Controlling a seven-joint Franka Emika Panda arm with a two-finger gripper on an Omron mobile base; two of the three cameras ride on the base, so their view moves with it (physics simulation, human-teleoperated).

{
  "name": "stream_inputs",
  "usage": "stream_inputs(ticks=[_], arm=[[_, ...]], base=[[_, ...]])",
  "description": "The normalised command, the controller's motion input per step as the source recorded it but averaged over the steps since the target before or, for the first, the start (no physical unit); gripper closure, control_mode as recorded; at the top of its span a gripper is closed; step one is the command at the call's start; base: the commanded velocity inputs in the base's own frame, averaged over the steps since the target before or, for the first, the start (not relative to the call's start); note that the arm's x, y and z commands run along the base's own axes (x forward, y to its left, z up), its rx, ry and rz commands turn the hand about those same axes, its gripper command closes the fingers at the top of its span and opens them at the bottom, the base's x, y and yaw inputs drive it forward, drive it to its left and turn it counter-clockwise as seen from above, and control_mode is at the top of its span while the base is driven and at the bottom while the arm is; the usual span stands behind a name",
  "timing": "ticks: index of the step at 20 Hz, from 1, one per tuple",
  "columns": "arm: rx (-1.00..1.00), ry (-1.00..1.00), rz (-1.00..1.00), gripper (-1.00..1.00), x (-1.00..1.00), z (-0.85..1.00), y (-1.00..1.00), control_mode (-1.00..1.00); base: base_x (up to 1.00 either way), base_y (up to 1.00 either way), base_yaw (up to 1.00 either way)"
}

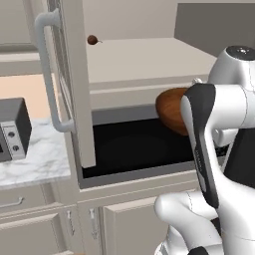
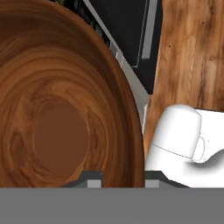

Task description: Pick the mug and place it in the sink. Pick the bowl and place it in the open cabinet and then close the cabinet.

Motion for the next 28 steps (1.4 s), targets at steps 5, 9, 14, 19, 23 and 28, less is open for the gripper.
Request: stream_inputs(ticks=[5,9,14,19,23,28], arm=[[0.0,0.0,0.0,1.0,0.0,0.0,0.0,1.0],[0.0,0.0,0.0,1.0,0.0,0.0,0.0,1.0],[0.0,0.0,0.0,1.0,0.0,0.0,0.0,1.0],[0.0,0.0,0.0,1.0,0.0,0.0,0.0,1.0],[0.0,0.0,0.0,1.0,0.0,0.0,0.0,1.0],[0.0,-0.28,-0.09,1.0,-0.55,0.41,0.0,-1.0]], base=[[0.22,0.04,0.03],[0.13,-0.15,-0.03],[-0.01,-0.15,-0.09],[-0.18,-0.03,-0.1],[-0.35,0.0,-0.1],[0.0,0.0,0.0]])
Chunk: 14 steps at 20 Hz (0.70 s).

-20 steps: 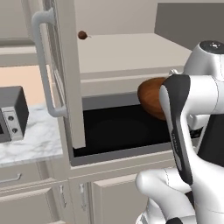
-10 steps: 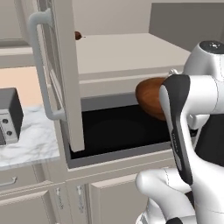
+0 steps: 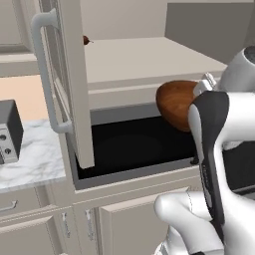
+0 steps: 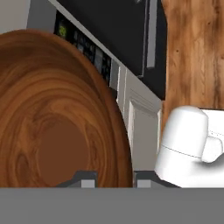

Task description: Pick the mug and place it in the sink. Pick the bowl and place it in the open cabinet and then close the cabinet.

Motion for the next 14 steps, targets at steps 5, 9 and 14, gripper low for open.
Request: stream_inputs(ticks=[5,9,14], arm=[[0.0,-0.26,-0.09,1.0,-0.25,0.39,0.0,-1.0],[0.0,-0.04,0.0,1.0,0.09,0.31,-0.01,-1.0],[0.0,0.03,0.1,1.0,0.21,0.34,0.0,-1.0]], base=[[0.0,0.0,0.0],[0.0,0.0,0.0],[0.0,0.0,0.0]])
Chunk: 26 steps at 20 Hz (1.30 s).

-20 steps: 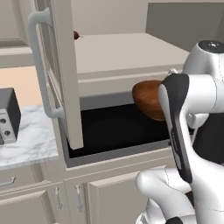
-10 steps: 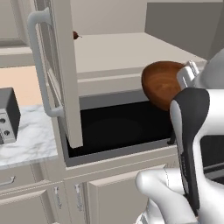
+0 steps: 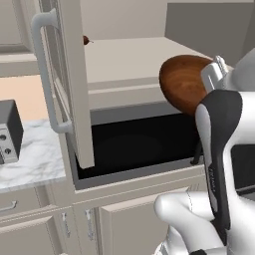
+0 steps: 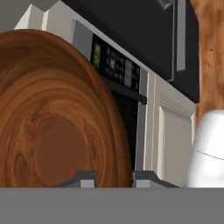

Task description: Pick the mug and place it in the sink. Pick the bowl and place it in the open cabinet and then close the cabinet.

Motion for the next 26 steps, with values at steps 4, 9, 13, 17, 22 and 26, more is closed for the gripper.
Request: stream_inputs(ticks=[4,9,13,17,22,26], arm=[[0.0,0.01,0.08,1.0,0.33,0.24,0.0,-1.0],[0.0,-0.04,0.06,1.0,0.47,0.06,0.0,-1.0],[0.0,-0.09,0.05,1.0,0.58,0.0,0.0,-1.0],[0.0,-0.08,0.05,1.0,0.64,0.0,0.01,-1.0],[0.0,-0.05,0.03,1.0,0.67,0.0,0.01,-1.0],[0.0,0.0,0.0,1.0,0.74,0.0,0.0,-1.0]], base=[[0.0,0.0,0.0],[0.0,0.0,0.0],[0.0,0.0,0.0],[0.0,0.0,0.0],[0.0,0.0,0.0],[0.0,0.0,0.0]])
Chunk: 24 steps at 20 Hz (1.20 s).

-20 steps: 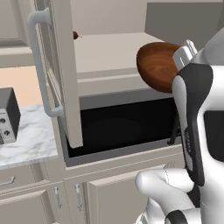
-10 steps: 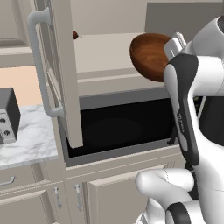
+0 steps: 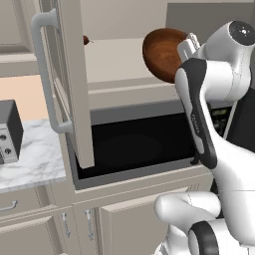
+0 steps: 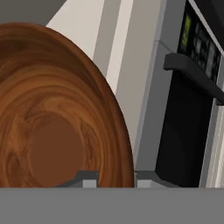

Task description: Pick the mug and place it in the sink. Pick the bowl and place it in the open cabinet and then close the cabinet.

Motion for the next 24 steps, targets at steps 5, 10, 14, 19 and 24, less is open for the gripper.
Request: stream_inputs(ticks=[5,10,14,19,24], arm=[[0.0,0.0,0.0,1.0,0.69,0.0,0.09,-1.0],[0.0,0.0,0.0,1.0,0.69,0.0,0.06,-1.0],[0.0,0.0,0.0,1.0,0.61,0.0,0.11,-1.0],[0.0,0.0,0.0,1.0,0.5,-0.07,0.07,-1.0],[0.0,0.0,0.0,1.0,0.51,-0.21,0.11,-1.0]], base=[[0.0,0.0,0.0],[0.0,0.0,0.0],[0.0,0.0,0.0],[0.0,0.0,0.0],[0.0,0.0,0.0]])
